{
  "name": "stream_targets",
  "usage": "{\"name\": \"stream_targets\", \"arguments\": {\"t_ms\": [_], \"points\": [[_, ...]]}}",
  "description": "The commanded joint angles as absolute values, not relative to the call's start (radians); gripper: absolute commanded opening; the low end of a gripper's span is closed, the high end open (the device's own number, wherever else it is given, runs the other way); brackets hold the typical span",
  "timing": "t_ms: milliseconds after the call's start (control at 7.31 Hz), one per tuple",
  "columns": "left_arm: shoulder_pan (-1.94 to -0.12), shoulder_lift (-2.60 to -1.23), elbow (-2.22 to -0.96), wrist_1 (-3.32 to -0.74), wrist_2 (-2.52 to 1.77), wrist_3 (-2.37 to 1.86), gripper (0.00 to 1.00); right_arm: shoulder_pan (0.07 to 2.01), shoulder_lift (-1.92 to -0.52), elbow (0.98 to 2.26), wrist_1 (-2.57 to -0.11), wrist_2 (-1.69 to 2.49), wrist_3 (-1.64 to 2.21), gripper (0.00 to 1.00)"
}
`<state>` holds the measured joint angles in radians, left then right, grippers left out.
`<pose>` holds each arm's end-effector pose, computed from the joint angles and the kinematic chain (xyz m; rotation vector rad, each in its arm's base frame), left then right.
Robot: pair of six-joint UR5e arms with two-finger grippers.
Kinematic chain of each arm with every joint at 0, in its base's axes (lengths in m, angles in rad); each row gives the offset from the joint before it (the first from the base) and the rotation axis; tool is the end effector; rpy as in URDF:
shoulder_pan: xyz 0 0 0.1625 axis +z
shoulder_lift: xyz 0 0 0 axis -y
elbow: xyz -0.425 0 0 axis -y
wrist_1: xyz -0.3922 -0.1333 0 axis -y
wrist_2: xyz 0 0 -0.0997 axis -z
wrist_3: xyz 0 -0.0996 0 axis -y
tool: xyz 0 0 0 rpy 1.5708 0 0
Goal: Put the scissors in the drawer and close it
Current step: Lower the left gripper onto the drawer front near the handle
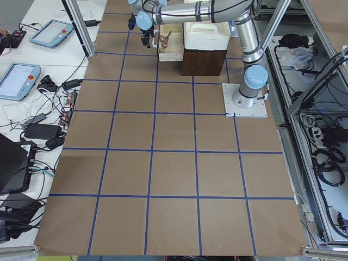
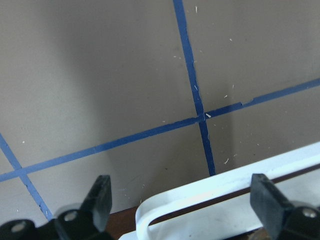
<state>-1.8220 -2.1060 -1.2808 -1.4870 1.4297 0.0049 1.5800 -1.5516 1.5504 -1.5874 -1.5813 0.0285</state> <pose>-0.3117 -0.6218 0.3195 -0.3673 -2.9874 -0.2677 0.1369 -0.5006 0.4901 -0.0304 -3.1312 0.0282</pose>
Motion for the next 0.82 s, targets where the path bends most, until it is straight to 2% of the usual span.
{"name": "stream_targets", "arguments": {"t_ms": [0, 684], "points": [[-1.819, -2.144, -1.266, -1.392, 1.394, -0.047, 1.0, 1.58, -1.551, 1.551, -1.589, -1.582, 0.028, 1.0], [-1.832, -2.189, -1.275, -1.347, 1.427, -0.069, 1.0, 1.58, -1.551, 1.551, -1.582, -1.585, 0.028, 1.0]]}}
